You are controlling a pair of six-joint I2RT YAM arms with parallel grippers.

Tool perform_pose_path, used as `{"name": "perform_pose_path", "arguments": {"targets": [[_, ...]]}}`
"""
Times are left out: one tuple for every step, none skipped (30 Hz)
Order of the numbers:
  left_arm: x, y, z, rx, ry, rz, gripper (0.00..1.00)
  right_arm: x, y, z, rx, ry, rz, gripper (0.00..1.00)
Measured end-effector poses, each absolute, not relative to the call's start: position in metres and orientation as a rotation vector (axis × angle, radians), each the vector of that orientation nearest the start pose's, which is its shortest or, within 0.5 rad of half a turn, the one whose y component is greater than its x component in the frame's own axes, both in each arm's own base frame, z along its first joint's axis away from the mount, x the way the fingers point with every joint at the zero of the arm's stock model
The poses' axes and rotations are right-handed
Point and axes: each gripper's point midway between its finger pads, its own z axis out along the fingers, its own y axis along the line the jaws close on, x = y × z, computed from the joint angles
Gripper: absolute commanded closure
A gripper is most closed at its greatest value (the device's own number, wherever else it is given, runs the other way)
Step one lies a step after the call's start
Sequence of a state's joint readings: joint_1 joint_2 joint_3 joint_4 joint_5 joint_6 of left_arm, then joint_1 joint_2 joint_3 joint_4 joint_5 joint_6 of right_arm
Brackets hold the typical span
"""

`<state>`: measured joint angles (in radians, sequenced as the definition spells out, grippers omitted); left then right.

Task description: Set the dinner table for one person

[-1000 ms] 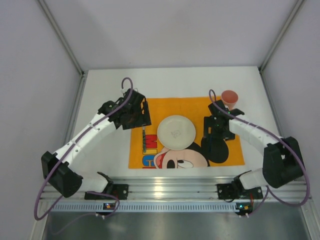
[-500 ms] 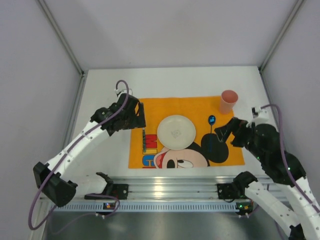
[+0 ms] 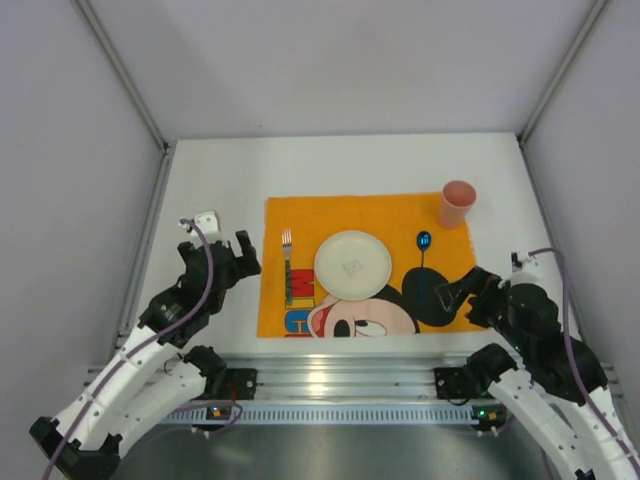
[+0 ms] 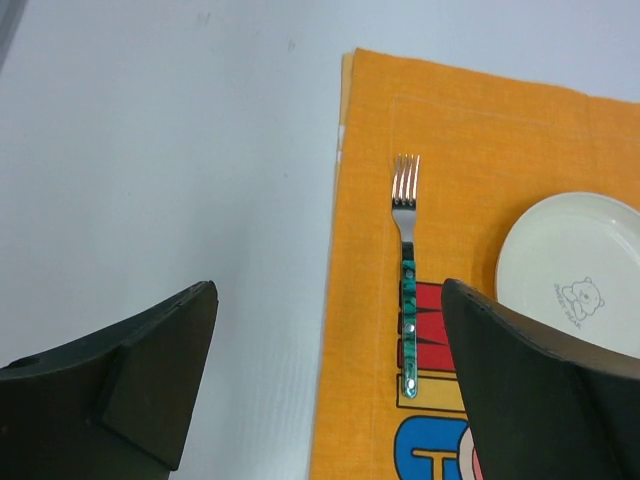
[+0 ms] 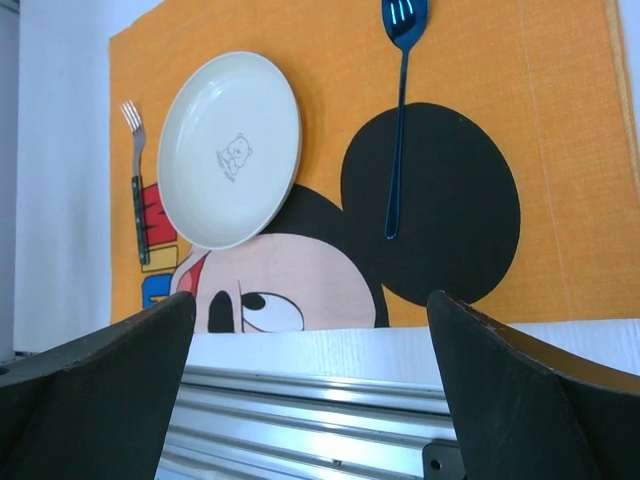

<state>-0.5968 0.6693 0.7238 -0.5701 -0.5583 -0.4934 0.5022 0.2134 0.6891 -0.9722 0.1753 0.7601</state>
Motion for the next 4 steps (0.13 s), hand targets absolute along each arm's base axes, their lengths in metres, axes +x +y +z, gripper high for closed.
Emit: {"name": "perform_pose_path", "arguments": {"targets": [[0.2411, -0.0691, 0.2063, -0.223, 1.974, -0.105, 0.02, 0.1416, 0.0751, 0.1867, 0.379, 2.091, 0.584, 0.0], [0.2427, -0.0684, 0.2099, -0.22, 1.956, -0.102, 0.02, 0.142, 0.0754, 0.1854, 0.375, 2.099, 0.578, 0.0], [0.2453, -0.068, 0.2138, -0.216, 1.938, -0.097, 0.01, 0.1423, 0.0764, 0.1848, 0.368, 2.106, 0.577, 0.0], [0.2473, -0.0679, 0.2152, -0.211, 1.931, -0.089, 0.01, 0.1428, 0.0773, 0.1853, 0.357, 2.106, 0.578, 0.0]]}}
